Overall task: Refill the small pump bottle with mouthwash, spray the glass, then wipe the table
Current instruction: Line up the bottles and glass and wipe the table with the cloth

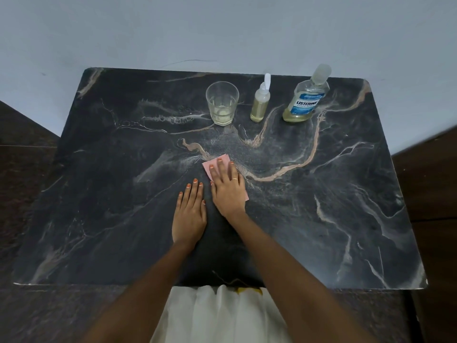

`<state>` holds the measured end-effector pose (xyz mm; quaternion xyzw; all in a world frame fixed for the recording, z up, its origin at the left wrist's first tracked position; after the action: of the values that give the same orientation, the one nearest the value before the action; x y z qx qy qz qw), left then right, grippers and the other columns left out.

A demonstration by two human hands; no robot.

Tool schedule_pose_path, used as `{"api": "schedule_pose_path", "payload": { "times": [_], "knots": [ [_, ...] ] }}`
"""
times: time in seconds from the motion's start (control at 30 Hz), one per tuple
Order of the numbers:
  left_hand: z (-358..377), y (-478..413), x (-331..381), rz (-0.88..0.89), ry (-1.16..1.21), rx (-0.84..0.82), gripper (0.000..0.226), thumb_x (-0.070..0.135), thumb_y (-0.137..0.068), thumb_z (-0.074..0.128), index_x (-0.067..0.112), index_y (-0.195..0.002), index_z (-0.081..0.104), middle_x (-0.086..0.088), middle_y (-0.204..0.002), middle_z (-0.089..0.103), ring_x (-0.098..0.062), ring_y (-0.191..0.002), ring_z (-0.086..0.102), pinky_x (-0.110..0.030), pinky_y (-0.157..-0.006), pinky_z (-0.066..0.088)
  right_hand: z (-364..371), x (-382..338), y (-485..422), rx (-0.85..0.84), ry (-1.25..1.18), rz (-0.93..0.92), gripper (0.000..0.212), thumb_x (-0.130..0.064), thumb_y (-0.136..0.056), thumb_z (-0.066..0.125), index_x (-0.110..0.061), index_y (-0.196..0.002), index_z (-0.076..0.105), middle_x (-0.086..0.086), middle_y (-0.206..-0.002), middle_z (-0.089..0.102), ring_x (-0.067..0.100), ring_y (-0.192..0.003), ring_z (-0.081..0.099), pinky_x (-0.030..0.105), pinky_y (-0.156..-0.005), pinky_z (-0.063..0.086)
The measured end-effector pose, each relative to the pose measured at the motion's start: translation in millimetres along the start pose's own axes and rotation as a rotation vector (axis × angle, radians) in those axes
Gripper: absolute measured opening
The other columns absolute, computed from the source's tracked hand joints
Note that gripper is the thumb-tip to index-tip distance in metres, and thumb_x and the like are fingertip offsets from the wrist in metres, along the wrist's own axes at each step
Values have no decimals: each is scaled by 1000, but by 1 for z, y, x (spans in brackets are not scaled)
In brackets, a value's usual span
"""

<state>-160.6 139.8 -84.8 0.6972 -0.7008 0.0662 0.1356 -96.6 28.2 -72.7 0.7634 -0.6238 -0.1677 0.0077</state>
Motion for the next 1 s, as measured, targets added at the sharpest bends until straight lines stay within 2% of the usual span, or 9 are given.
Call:
{"api": "schedule_pose_path", "payload": {
  "times": [0.1,0.27,0.33,0.57,0.67,0.77,0.83,1.0],
  "knots": [
    [1,0,0,-7,9,6,53,29,-92,12,13,-143,17,-6,-152,20,-19,-141,15,-34,-115,6,-8,22,-3,34,-23,93,48,-31,-96,31,-23,-142,22,2,-153,20,31,-139,19,48,-108,24],
    [3,0,-1,-3,19,1,52,28,-93,15,14,-143,13,-4,-153,16,-15,-142,9,-33,-116,4,-20,95,-1,90,-18,316,50,-35,-98,21,-27,-144,2,1,-155,2,28,-142,1,46,-113,3],
    [3,0,-2,0,21,2,52,28,-94,15,14,-143,12,-4,-153,16,-15,-141,8,-33,-116,4,-26,125,8,128,-31,422,51,-35,-98,21,-25,-144,-1,3,-155,0,28,-142,-1,45,-113,0],
    [3,0,-1,2,62,8,51,26,-94,19,13,-143,15,-5,-153,17,-17,-142,10,-38,-117,9,-41,202,63,291,-154,767,47,-29,-98,28,-22,-144,16,4,-155,9,31,-142,5,47,-114,6],
    [3,0,0,4,61,9,49,24,-96,23,13,-143,15,-5,-153,17,-18,-142,11,-38,-118,9,-40,202,73,315,-148,746,46,-27,-98,29,-18,-143,21,8,-154,13,34,-140,8,45,-113,8],
    [2,0,0,-2,61,10,48,20,-97,28,13,-143,15,-5,-153,16,-18,-142,10,-38,-118,8,-37,188,70,262,-94,707,47,-29,-99,26,-18,-144,17,9,-155,10,35,-140,7,42,-114,5],
    [2,0,0,-1,61,17,48,20,-97,28,12,-143,15,-5,-153,16,-18,-142,11,-37,-118,7,-33,171,65,200,-39,635,49,-30,-99,23,-18,-144,11,9,-155,6,34,-141,5,41,-115,3],
    [0,1,1,5,60,22,48,19,-97,28,12,-143,16,-5,-153,16,-19,-142,11,-37,-118,7,-20,108,56,121,-28,410,50,-34,-98,21,-20,-145,8,7,-156,3,34,-141,3,44,-115,10]
  ]
}}
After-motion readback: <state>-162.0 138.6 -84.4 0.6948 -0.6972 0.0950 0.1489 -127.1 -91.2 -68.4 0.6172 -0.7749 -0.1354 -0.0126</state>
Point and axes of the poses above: each hand's wrist, its own y-axis away from the middle knuckle, its own z-axis out of the palm, x = y × z, the point moved 1 cm from there along -y, towards the middle knuckle
